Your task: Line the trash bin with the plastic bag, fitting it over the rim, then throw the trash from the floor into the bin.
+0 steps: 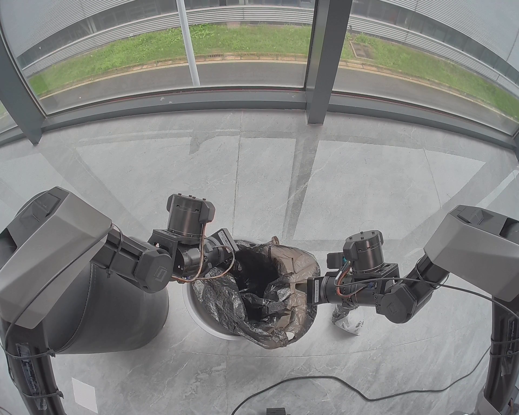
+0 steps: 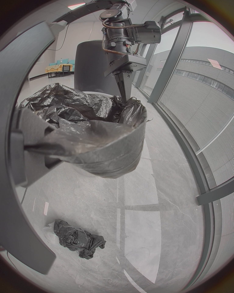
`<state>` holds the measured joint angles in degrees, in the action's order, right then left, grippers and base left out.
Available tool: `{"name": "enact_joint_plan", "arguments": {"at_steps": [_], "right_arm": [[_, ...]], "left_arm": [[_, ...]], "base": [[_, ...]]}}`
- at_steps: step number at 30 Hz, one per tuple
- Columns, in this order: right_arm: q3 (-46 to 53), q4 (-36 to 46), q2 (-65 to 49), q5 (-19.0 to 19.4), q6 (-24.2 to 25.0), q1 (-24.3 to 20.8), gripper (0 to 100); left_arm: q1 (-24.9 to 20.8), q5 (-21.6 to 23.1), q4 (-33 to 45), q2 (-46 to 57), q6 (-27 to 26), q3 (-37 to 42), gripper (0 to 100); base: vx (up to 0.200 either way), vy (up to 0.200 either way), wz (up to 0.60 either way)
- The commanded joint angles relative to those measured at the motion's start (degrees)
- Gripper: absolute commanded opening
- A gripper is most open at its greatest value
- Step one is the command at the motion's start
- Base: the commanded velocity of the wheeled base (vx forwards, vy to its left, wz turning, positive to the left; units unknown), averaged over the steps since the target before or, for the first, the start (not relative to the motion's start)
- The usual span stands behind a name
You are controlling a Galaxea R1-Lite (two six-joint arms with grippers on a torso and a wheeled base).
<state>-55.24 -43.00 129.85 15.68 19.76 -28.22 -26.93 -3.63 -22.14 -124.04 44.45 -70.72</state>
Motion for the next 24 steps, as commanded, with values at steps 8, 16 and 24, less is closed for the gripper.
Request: {"name": "enact_joint_plan", "arguments": {"at_steps": [8, 16, 24], "right_arm": [[2.59, -6.22, -0.04, -0.03, 0.01, -0.43, 0], [2.76, -6.31, -0.04, -0.03, 0.01, -0.43, 0], [2.76, -6.4, -0.13, -0.12, 0.1, -0.43, 100]], "left_arm": [[1.0, 0.12, -0.01, -1.82, -0.41, -1.35, 0], [1.0, 0.12, -0.1, -2.08, -0.33, -1.44, 0], [1.0, 0.12, -0.1, -2.0, -0.33, -1.35, 0]], "base": [[0.0, 0.0, 0.0], [0.0, 0.0, 0.0], [0.0, 0.0, 0.0]]}}
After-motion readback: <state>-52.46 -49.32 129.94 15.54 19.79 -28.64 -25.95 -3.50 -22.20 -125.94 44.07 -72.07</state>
